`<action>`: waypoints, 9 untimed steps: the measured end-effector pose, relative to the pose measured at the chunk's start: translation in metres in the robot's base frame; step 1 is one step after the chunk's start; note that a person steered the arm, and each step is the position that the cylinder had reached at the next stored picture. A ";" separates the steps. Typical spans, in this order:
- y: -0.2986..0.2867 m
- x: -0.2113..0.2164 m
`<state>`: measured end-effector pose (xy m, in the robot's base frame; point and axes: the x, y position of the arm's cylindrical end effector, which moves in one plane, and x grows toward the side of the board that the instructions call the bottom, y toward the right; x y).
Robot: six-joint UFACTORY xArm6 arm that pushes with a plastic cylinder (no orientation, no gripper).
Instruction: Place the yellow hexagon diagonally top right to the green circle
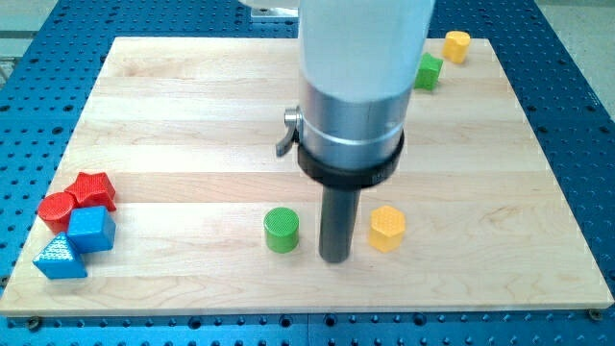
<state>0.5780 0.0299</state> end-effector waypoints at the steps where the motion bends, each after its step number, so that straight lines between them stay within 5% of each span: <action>1: 0.039 -0.015; 2: 0.000 -0.085; 5: 0.089 -0.009; 6: 0.112 -0.059; 7: 0.086 -0.049; 8: 0.127 -0.013; 9: 0.111 -0.049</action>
